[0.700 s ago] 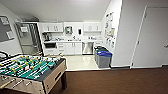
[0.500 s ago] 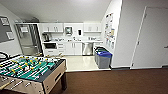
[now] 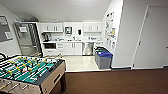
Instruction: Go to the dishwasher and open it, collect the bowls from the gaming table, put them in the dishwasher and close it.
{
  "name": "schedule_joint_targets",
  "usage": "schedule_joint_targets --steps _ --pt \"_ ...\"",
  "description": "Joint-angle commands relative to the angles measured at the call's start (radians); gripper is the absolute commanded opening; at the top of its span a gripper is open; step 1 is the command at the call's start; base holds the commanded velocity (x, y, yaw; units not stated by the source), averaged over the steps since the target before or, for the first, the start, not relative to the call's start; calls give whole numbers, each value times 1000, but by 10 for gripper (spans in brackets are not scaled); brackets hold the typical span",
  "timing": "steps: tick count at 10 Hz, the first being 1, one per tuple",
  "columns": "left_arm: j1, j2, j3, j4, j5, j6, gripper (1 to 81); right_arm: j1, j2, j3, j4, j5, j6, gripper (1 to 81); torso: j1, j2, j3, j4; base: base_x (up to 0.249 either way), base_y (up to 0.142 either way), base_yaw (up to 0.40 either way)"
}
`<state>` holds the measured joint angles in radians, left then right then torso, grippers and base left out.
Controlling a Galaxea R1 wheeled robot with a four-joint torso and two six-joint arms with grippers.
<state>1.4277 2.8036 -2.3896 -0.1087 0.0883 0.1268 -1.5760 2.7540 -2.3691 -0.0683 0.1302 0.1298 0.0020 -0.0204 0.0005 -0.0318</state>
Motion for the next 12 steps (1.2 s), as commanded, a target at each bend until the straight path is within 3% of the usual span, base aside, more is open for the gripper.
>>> schedule_joint_targets --steps 1,12 --pt "-65 -15 7 -9 57 1 811 50 -18 15 -13 -46 -4 811 0 0 0 0 110 0 0" --pt "-63 -15 6 -9 56 1 811 56 -18 21 -13 -47 -9 811 0 0 0 0 128 0 0"
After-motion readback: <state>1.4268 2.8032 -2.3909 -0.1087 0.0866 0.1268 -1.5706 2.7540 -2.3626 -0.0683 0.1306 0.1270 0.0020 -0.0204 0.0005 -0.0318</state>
